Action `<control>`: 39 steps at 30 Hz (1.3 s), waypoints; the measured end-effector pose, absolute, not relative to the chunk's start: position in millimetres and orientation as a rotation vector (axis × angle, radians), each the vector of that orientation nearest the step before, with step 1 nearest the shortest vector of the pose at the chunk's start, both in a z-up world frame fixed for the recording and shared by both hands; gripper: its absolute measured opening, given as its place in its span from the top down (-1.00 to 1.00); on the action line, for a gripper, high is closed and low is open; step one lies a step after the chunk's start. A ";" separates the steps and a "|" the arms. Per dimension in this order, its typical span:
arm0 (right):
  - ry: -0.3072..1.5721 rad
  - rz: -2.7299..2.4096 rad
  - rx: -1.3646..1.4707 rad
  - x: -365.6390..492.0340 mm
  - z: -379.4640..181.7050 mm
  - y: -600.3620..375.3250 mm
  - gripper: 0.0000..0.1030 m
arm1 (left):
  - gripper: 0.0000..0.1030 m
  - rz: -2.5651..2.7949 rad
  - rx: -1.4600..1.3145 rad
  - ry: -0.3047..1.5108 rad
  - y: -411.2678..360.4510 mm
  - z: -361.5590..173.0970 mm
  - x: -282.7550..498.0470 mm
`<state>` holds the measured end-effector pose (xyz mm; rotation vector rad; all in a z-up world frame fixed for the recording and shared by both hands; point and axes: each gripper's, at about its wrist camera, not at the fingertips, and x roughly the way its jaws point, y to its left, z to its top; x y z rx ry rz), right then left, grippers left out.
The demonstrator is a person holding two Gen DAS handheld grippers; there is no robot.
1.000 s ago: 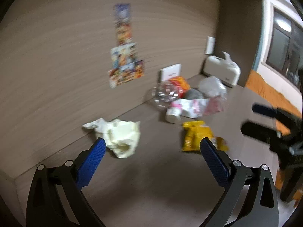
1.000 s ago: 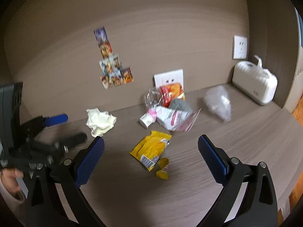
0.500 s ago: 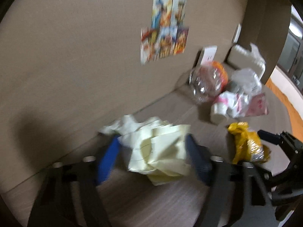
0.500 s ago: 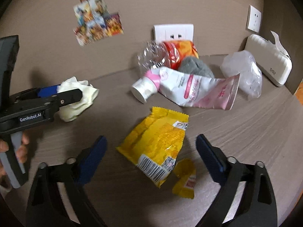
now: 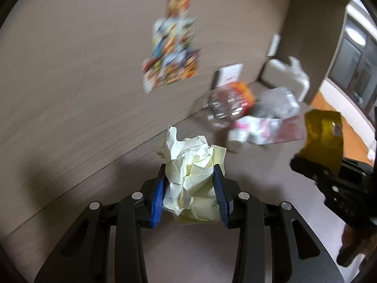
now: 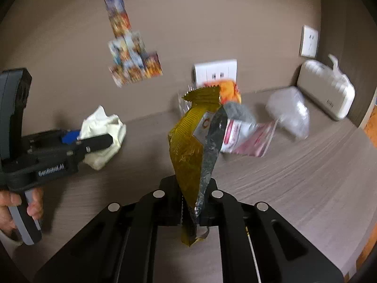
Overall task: Collect trash
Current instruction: 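Grasp the crumpled yellow paper with the left tool while the right tool grasps the yellow snack bag, then carry the paper and snack bag to the white bin and open both tools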
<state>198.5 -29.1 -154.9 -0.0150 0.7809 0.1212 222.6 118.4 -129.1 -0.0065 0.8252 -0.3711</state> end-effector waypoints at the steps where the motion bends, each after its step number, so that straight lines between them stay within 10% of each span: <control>1: 0.767 0.131 -0.003 192.6 -145.0 -31.3 0.82 | 0.27 -0.384 -0.005 0.815 114.4 -121.7 216.0; 19: 0.653 -0.134 0.165 48.6 -77.4 -169.0 0.82 | 0.27 -0.813 0.167 0.752 -79.5 -79.7 111.5; 39: 0.819 -0.485 0.397 -100.8 -156.5 -385.0 0.81 | 0.26 -1.207 0.354 0.965 -367.5 -199.4 24.8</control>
